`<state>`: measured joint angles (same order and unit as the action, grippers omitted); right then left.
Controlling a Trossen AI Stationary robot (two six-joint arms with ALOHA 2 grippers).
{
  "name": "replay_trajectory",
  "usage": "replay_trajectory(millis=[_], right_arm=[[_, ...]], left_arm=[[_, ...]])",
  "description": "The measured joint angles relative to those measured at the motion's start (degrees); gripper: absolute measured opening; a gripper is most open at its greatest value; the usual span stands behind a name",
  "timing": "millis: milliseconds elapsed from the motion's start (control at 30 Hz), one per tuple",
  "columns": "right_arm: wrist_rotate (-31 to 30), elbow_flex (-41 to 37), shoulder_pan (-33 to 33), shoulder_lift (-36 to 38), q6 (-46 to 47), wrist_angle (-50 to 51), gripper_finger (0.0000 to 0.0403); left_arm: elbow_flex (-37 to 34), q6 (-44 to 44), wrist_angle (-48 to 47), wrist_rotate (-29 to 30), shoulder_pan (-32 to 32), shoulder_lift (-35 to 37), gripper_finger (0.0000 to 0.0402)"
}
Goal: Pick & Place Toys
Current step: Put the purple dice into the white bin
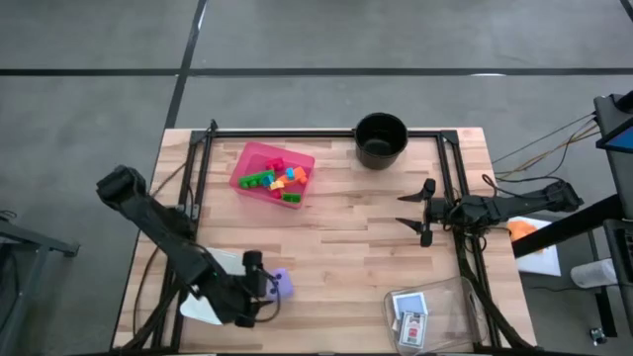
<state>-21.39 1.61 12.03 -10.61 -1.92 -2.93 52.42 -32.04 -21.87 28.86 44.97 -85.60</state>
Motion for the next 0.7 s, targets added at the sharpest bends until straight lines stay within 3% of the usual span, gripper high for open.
replay_trajectory(millis=[200,433,700], right_arm=[[0.0,0.0,0.0,-0.02,-0.02,-0.01,0.0285],[0.01,0.0,0.0,-0.01,-0.02,-0.01,0.0285],[0.01,0.0,-0.01,-0.07,0.0,0.0,0.0285]], left_arm=[[8.23,5.37,-5.02,-2.3,0.35,-8.92,0.0281],[19.96,5.83,-20.91,-2.31,1.46,-17.56,0.0281],[25.72,4.08,-28.62,-1.97,2.1,-23.79,0.0281]])
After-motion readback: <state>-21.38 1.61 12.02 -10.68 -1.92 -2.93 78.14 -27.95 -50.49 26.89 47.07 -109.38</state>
